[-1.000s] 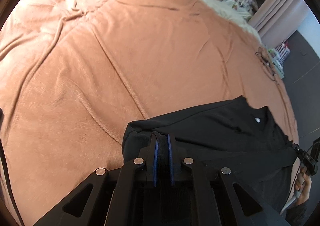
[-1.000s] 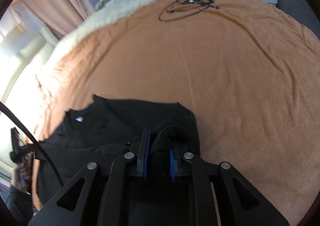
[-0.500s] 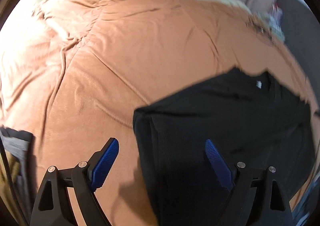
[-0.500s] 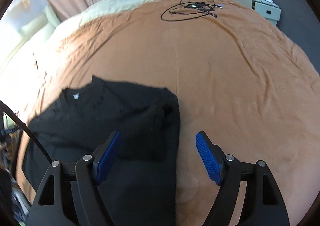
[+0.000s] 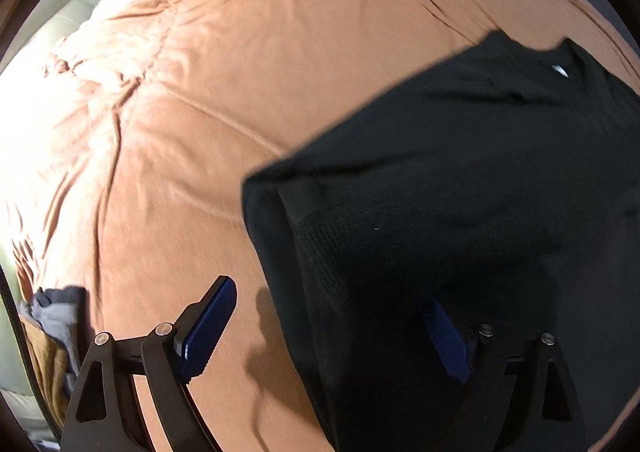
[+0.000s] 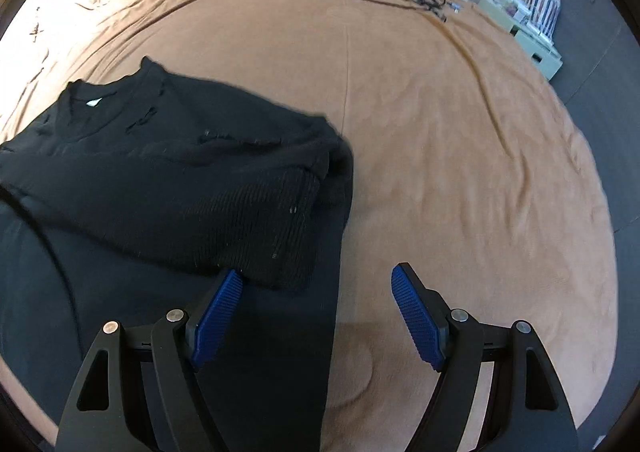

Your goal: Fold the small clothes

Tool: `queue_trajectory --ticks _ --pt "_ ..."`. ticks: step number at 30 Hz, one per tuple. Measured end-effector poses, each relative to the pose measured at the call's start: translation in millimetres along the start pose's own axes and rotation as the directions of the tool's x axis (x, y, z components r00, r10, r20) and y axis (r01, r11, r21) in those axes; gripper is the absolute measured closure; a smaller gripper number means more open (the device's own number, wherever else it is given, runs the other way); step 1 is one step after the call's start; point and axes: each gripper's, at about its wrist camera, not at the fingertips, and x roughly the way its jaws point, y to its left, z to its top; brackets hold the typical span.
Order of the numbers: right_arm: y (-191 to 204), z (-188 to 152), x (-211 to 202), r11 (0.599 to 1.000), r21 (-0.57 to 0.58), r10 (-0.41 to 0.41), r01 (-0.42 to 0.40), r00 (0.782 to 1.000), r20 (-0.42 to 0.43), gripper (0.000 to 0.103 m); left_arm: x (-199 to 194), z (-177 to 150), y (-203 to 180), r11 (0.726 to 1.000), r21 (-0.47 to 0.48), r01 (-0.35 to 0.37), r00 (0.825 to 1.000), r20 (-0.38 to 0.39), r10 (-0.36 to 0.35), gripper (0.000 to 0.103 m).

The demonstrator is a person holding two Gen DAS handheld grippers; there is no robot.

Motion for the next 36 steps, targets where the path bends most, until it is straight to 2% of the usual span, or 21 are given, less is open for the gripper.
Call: queue_trajectory --ticks 3,6,12,14,17,22,24,26,27,29,30,31,32,33,36 --pt "6.5 17.7 -1.1 0.998 -0.024 -0.052 0.052 0.998 0.029 0.027 4.1 16.1 7.2 0.999 -0.023 -0.034 0.999 0.026 0.034 0.011" --pt "6.3 41.2 0.3 0.998 -0.018 -0.066 0.067 0.996 0.055 0.027 7.4 34.2 18.6 0.996 -0.066 -0.056 0.997 0.054 0.060 0.011" --pt "-9.2 84.0 -2.8 0.993 0.099 -0.078 0.064 0.987 0.142 0.027 9.5 62.7 45.3 0.979 -0.200 -0.028 0.992 0.117 0.053 0.015" --pt "-14.7 87.0 -6.4 0.991 0.136 -0.042 0.020 0.985 0.165 0.027 2.6 68.0 50.5 0.971 -0.240 0.015 0.989 0.147 0.021 0.015" --pt "-25.5 80.2 -7.9 0.982 0.163 0.063 -0.092 0.982 0.178 0.027 -0.7 72.0 57.4 0.956 -0.263 0.127 0.979 0.190 -0.078 0.016" --pt "-47.9 60.4 12.9 0.969 0.163 0.168 -0.187 0.978 0.123 0.028 11.7 75.9 42.6 0.949 -0.229 0.218 0.969 0.168 -0.182 0.031" --pt "-54.3 62.4 20.4 0.960 0.180 0.198 -0.214 0.975 0.102 0.035 18.0 75.1 34.1 0.945 -0.219 0.245 0.965 0.147 -0.216 0.032" --pt "-62.2 64.3 33.9 0.945 0.207 0.239 -0.252 0.967 0.086 0.046 25.8 78.0 28.3 0.944 -0.215 0.250 0.966 0.123 -0.228 0.036" --pt "-66.3 69.7 40.0 0.940 0.217 0.250 -0.262 0.965 0.080 0.050 31.0 79.3 24.4 0.943 -0.217 0.254 0.966 0.108 -0.236 0.041" --pt "-72.2 75.0 52.6 0.934 0.230 0.264 -0.273 0.962 0.068 0.068 37.3 82.1 21.9 0.932 -0.229 0.280 0.959 0.104 -0.263 0.051" --pt "-72.1 79.0 53.2 0.932 0.233 0.269 -0.277 0.961 0.067 0.073 36.3 84.3 22.3 0.928 -0.235 0.288 0.957 0.112 -0.268 0.060" --pt "-71.0 81.0 55.3 0.930 0.235 0.273 -0.282 0.959 0.072 0.082 34.5 85.5 22.0 0.926 -0.240 0.291 0.955 0.120 -0.269 0.074" --pt "-72.8 81.9 54.0 0.933 0.232 0.264 -0.276 0.961 0.082 0.091 31.7 86.4 21.3 0.930 -0.238 0.279 0.959 0.124 -0.256 0.080" --pt "-71.1 80.8 48.6 0.938 0.223 0.248 -0.264 0.964 0.097 0.095 27.4 86.4 21.0 0.935 -0.233 0.268 0.961 0.131 -0.243 0.088" --pt "-67.7 71.2 23.9 0.944 0.198 0.235 -0.264 0.959 0.158 0.098 9.6 83.9 22.2 0.942 -0.215 0.257 0.959 0.179 -0.220 0.092"
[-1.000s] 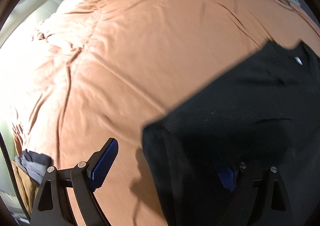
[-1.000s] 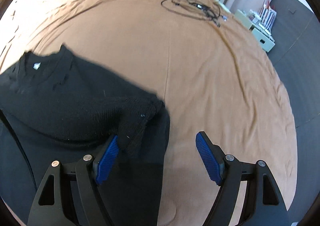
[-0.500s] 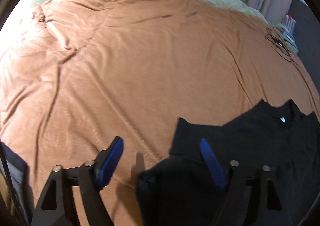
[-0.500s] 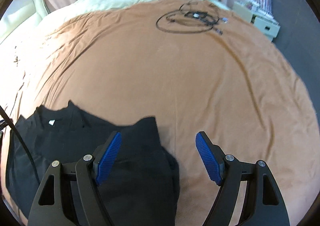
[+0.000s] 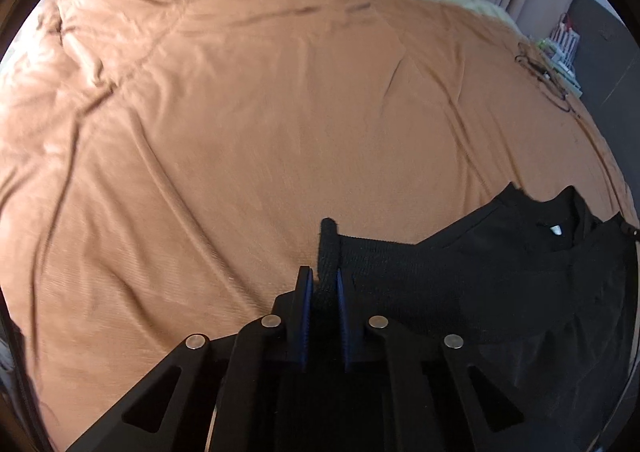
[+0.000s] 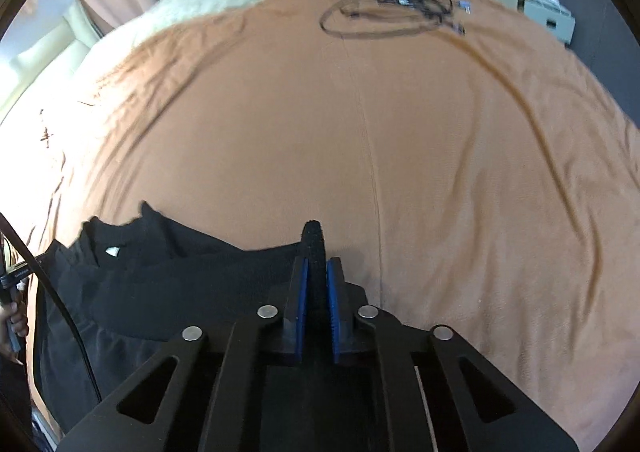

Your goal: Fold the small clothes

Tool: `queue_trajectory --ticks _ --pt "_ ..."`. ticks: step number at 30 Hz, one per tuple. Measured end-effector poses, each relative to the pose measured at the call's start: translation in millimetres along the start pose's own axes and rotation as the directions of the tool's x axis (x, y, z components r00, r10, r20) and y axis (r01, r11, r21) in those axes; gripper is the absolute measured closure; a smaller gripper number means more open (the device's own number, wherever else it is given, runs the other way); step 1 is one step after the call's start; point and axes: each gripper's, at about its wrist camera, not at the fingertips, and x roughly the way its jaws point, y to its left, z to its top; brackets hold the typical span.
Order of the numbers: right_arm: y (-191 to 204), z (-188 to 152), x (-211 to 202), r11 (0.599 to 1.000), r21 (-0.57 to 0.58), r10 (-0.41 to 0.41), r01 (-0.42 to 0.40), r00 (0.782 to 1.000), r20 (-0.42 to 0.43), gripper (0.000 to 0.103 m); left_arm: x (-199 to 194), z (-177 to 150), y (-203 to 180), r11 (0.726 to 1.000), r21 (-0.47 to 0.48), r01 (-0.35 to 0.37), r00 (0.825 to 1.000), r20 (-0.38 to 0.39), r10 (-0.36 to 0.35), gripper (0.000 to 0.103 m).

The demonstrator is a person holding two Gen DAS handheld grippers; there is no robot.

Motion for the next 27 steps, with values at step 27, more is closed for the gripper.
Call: queue_trajectory --ticks 27 --pt "21.8 -6.7 19.1 0.996 0.018 -0.083 0.082 0.996 0.044 0.085 -9.1 -4.0 29.2 0.994 -0.045 -0.101 0.994 0.041 0.103 0.066"
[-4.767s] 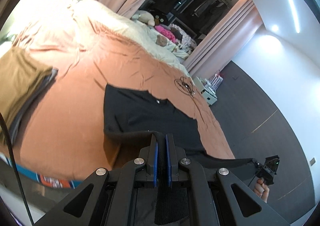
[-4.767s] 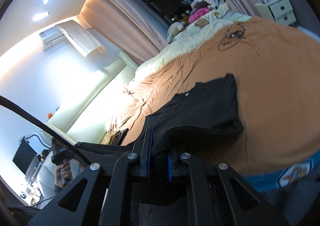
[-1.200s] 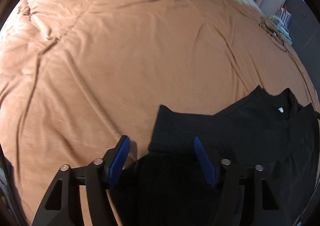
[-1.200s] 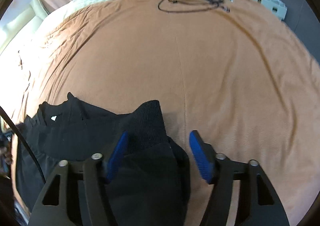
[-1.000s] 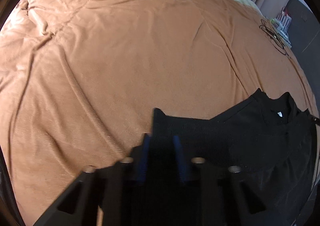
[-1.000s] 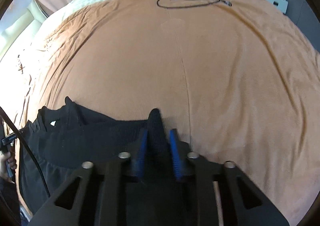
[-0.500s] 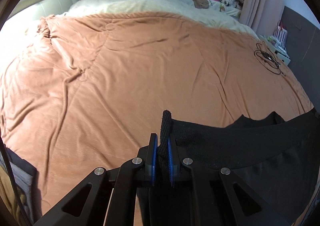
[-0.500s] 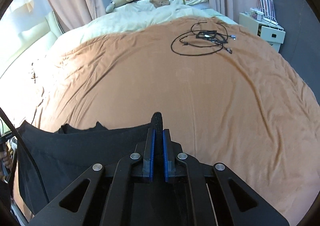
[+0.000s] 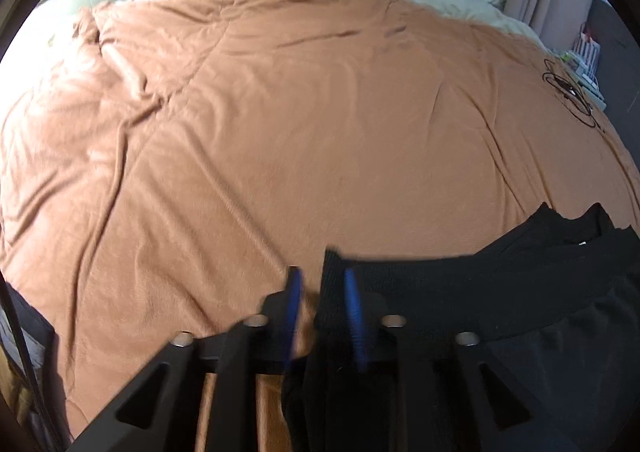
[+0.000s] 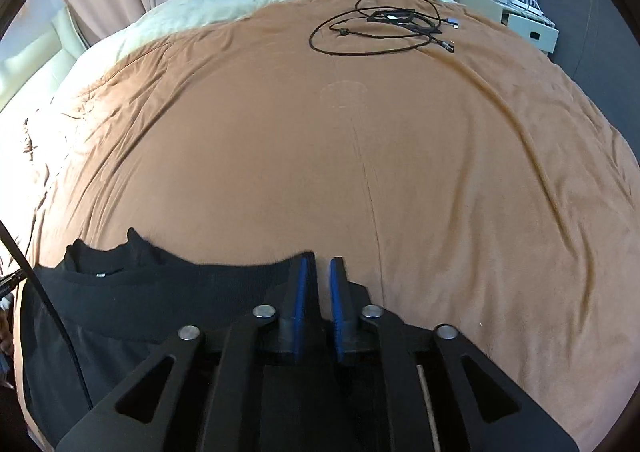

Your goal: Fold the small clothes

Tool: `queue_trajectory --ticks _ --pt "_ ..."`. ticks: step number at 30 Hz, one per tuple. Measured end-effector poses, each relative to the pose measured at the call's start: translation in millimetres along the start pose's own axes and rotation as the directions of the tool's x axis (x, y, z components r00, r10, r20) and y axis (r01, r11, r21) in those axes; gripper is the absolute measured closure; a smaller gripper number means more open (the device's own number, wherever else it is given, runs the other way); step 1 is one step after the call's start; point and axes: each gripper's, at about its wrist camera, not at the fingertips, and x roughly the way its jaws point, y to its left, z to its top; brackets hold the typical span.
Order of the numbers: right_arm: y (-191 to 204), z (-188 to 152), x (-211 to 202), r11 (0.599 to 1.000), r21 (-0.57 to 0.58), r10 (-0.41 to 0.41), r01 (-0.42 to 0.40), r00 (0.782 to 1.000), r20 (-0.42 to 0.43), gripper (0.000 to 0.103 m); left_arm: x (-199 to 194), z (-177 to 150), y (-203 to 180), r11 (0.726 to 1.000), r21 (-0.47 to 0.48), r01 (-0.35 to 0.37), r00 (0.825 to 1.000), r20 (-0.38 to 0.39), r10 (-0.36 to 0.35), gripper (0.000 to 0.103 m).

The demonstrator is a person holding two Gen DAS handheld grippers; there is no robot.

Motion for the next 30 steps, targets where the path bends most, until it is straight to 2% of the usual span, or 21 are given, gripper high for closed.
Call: queue_trajectory --ticks 1,2,4,8,11,17,20,30 --pt "1.2 -2.5 -4.4 1.000 -0.013 -0.006 0.006 1.000 0.009 0.074 -2.8 -2.1 2.4 1.000 -0.005 0.012 1.000 0.001 -0.012 0.060" --pt "2.0 -5.9 -10.3 1.000 -0.023 0.000 0.001 1.000 0.020 0.062 -6.6 -4.8 3.8 1.000 -0.006 0.019 1.000 0.006 -0.019 0.058" --pt "0.8 -11.9 -20.3 0.999 -0.028 0.029 -0.029 0.999 0.022 0.052 -17.7 -11.4 5.5 0.999 -0.006 0.032 0.999 0.009 -0.032 0.057" --pt "-9.4 -27.4 -37.3 0.996 -0.032 0.077 -0.077 0.997 0.002 0.051 -37.4 -30.1 8.5 0.995 -0.023 0.096 0.995 -0.010 -0.096 0.054" --pt "-21.7 -45.9 -54.6 0.994 -0.021 0.105 -0.106 0.994 -0.018 0.051 -51.4 -49.4 11.4 0.994 -0.027 0.107 0.994 -0.023 -0.108 0.054" --pt "-50.2 -82.6 -81.3 0.994 0.016 0.113 -0.113 0.992 -0.063 0.051 -70.1 -94.7 16.3 0.989 -0.041 0.144 0.987 -0.064 -0.147 0.054" --pt "-57.9 -102.9 -94.1 0.994 0.021 0.109 -0.108 0.992 -0.065 0.051 -78.7 -117.2 16.5 0.989 -0.031 0.147 0.985 -0.082 -0.149 0.054" --pt "-77.2 -161.4 -125.2 0.983 0.086 0.171 -0.162 0.979 -0.113 0.051 -98.4 -185.4 28.4 0.981 -0.084 0.176 0.975 -0.124 -0.185 0.054"
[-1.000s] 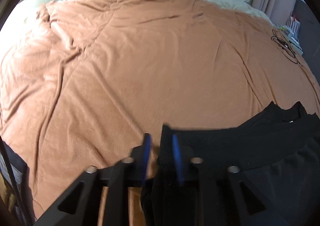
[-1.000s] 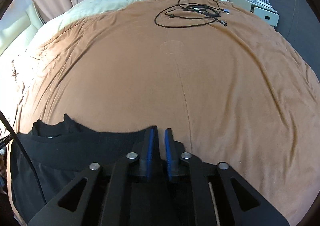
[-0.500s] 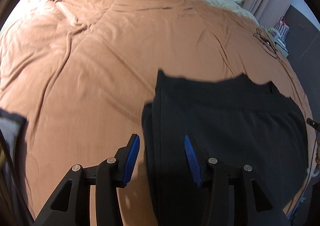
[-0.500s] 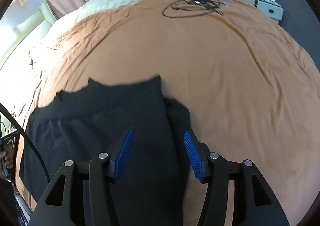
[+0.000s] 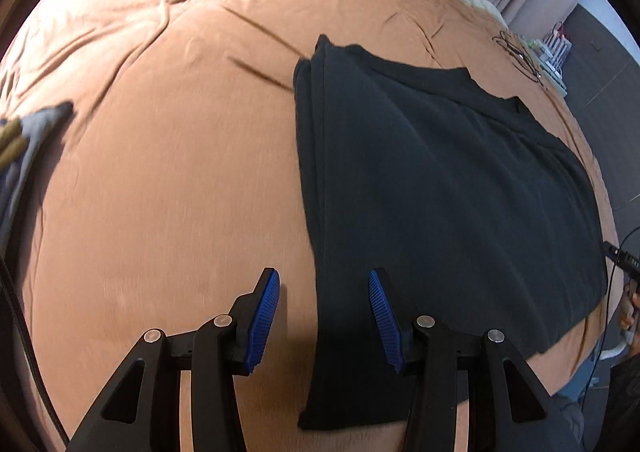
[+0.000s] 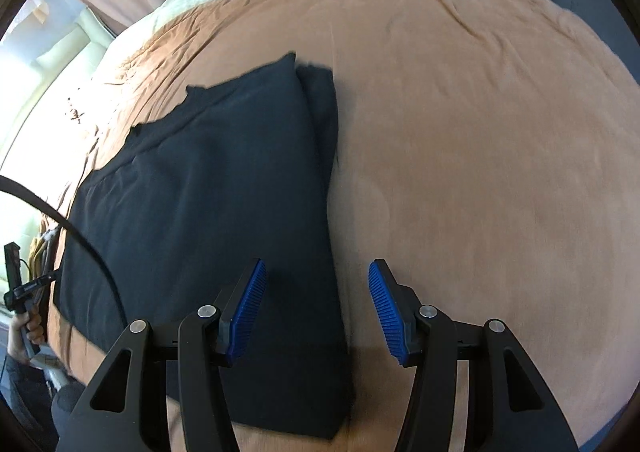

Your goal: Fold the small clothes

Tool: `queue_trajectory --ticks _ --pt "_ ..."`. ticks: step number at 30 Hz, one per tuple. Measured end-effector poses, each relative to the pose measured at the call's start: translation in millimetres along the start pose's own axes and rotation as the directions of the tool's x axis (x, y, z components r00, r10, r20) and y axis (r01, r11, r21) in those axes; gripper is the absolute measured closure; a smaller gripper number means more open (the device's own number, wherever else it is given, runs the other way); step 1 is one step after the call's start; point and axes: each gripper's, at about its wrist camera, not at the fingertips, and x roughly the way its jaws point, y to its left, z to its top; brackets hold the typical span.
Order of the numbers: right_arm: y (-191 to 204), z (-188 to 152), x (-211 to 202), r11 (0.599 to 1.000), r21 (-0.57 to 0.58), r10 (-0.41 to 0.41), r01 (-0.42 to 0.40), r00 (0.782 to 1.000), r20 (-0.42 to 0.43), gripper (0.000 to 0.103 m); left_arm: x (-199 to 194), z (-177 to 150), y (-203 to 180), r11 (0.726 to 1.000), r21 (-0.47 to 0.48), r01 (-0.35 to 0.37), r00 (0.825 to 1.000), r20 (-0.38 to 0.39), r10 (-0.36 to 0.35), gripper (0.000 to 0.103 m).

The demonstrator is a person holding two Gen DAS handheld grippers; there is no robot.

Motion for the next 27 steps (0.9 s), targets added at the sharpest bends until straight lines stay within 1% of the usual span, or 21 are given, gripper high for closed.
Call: queue_trajectory --ticks 3,6,7,9,11,13,14,16,17,18,19,20,22,27 --pt "-1.1 -15.4 -7.7 1.000 -0.006 0.006 -0.006 1.000 -0.014 0.051 0.1 -12.5 0.0 0.999 -0.026 0.023 1.000 -0.004 -0.023 0.054" --pt "-3.8 -28.7 -11.7 1.000 -0.002 -0.010 0.010 0.999 -0.035 0.052 -0.5 -23.6 -2.1 1.000 -0.025 0.014 1.000 -0.013 -0.015 0.054" --pt "-4.7 -31.5 -12.3 1.000 0.008 -0.015 0.015 0.999 -0.042 0.053 -1.6 -27.6 -1.3 0.999 -0.032 0.019 1.000 -0.013 -0.019 0.054" --pt "-7.1 -37.3 -14.9 1.000 0.022 0.001 0.001 0.998 -0.055 0.058 -4.0 -34.9 1.5 0.998 -0.051 0.036 0.999 -0.017 -0.037 0.054" --pt "-7.8 -42.1 -18.1 0.999 0.028 0.029 -0.027 0.998 -0.063 0.065 -3.7 -40.6 2.9 0.997 -0.058 0.045 0.998 -0.034 -0.047 0.054" --pt "-8.6 -45.2 -18.5 0.999 0.029 0.029 -0.027 0.997 -0.069 0.067 -5.8 -47.1 4.3 0.996 -0.069 0.058 0.997 -0.040 -0.061 0.053" --pt "-9.5 -46.9 -18.5 0.999 0.033 0.035 -0.032 0.997 -0.074 0.074 -6.9 -49.5 4.7 0.995 -0.074 0.065 0.997 -0.039 -0.068 0.052" --pt "-9.5 -47.5 -14.4 0.996 0.048 0.075 -0.072 0.994 -0.076 0.086 -8.5 -54.3 6.3 0.992 -0.097 0.083 0.996 -0.034 -0.086 0.052" --pt "-10.4 -47.6 -14.5 0.996 0.052 0.078 -0.074 0.995 -0.069 0.091 -8.3 -55.8 6.8 0.991 -0.105 0.087 0.995 -0.030 -0.090 0.053" --pt "-10.8 -47.8 -15.4 0.996 0.049 0.073 -0.070 0.996 -0.060 0.093 -8.5 -57.3 7.5 0.989 -0.113 0.091 0.995 -0.025 -0.094 0.063" --pt "-11.2 -48.5 -17.3 0.996 0.048 0.071 -0.069 0.996 -0.051 0.095 -8.2 -58.5 7.6 0.987 -0.121 0.107 0.994 -0.022 -0.111 0.083" --pt "-12.1 -49.7 -20.9 0.997 0.048 0.066 -0.064 0.997 -0.039 0.097 -8.8 -59.4 7.3 0.984 -0.128 0.123 0.992 -0.022 -0.127 0.085" --pt "-15.0 -53.1 -27.0 0.996 0.067 0.064 -0.062 0.998 -0.023 0.098 -14.9 -59.5 4.7 0.987 -0.117 0.110 0.994 -0.010 -0.112 0.090" --pt "-16.0 -59.5 -36.6 0.996 0.081 0.045 -0.045 0.999 -0.002 0.100 -31.3 -58.1 3.8 0.992 -0.098 0.075 0.997 0.022 -0.073 0.091"
